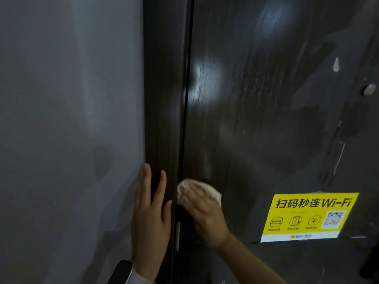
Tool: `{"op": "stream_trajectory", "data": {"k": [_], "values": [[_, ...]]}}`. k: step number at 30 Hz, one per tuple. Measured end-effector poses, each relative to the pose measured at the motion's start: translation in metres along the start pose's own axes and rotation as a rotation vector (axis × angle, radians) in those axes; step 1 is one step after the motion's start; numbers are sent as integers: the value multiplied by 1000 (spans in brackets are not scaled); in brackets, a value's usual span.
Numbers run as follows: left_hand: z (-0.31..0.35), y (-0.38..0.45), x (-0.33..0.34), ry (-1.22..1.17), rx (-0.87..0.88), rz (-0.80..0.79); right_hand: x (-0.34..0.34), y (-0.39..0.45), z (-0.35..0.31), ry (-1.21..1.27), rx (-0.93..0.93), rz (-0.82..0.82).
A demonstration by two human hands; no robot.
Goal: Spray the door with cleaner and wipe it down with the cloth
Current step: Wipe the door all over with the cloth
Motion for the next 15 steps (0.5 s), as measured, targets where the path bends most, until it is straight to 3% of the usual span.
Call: {"op": "stream_trajectory", "data": {"k": [4, 10, 12, 15], "values": [[-11, -20, 10, 83, -39, -72, 15, -58, -12, 44, -37, -133], [-15, -34, 18, 184, -51, -100, 8, -62, 6, -21, -73, -147], [-16, -34, 22, 200, -53, -102, -8, -74, 31, -50, 22, -109], [-17, -34, 25, 195, -58, -87, -30, -102, 62, -122, 318, 13]]}}
Point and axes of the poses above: each hand's wrist, its own y-axis towards the middle knuckle, its own x-axis out of the palm, z = x × y, the point moved 2 cm from there along y, towards the middle knuckle, and after that the axes turned 13 degrees about -y, right-handed, at the moved point
